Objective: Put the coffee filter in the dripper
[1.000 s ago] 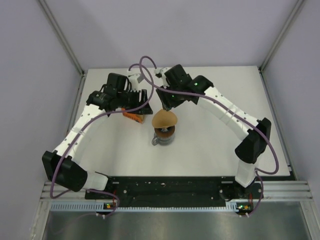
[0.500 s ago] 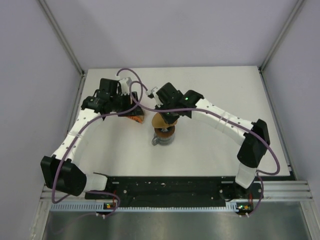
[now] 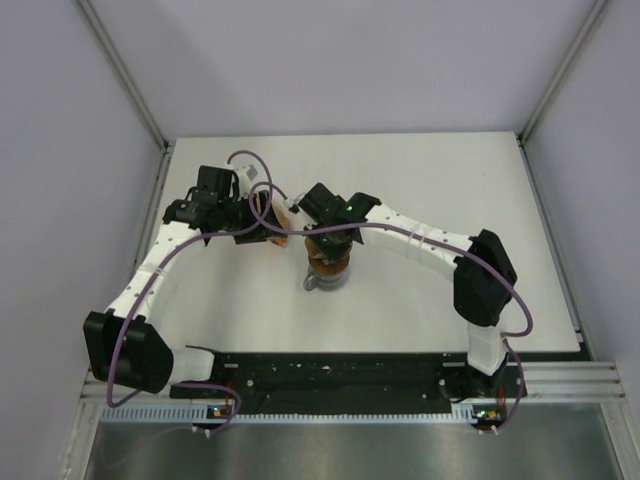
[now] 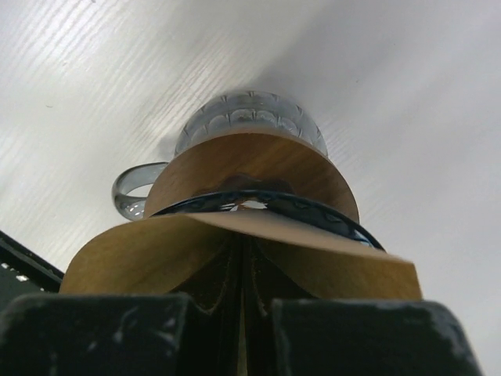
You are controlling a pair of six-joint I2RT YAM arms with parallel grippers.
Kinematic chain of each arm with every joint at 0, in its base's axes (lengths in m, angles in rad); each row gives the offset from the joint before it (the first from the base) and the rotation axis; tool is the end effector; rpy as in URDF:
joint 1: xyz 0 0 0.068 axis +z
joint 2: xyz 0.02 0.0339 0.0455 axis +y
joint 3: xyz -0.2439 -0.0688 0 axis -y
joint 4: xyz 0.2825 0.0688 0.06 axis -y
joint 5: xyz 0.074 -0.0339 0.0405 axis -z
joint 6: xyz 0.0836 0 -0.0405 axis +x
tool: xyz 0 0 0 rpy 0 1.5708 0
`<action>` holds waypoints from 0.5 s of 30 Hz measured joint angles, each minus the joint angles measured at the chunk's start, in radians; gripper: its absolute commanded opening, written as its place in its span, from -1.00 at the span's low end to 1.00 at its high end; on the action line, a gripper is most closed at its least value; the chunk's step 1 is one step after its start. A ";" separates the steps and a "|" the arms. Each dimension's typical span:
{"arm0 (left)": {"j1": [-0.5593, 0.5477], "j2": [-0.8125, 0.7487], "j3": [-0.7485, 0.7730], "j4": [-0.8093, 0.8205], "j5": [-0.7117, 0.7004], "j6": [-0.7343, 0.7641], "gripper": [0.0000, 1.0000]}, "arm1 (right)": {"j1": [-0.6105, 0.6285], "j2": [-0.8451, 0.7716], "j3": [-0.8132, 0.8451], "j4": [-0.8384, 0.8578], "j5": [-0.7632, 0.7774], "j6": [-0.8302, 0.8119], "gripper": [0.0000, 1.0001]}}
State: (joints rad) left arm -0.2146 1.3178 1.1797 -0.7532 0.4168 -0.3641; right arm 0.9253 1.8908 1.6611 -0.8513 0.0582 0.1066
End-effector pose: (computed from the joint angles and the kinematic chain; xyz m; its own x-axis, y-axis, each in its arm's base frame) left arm 0.3265 -0.1058 0.2531 -0.8681 -0.1441 -0.4751 0.1436 0.8432 -0.5181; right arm 0.2803 0.3642 0.2002 -0.6109 -0.6347 -0.4732 -0.7201 0.6939 -0.0010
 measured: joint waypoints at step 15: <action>0.004 0.000 -0.004 0.002 0.075 -0.069 0.27 | 0.000 0.031 0.010 0.002 0.035 0.018 -1.00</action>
State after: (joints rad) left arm -0.2108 1.3178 1.1755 -0.7513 0.4919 -0.4328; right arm 0.9253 1.9217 1.6707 -0.8497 0.0933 0.1242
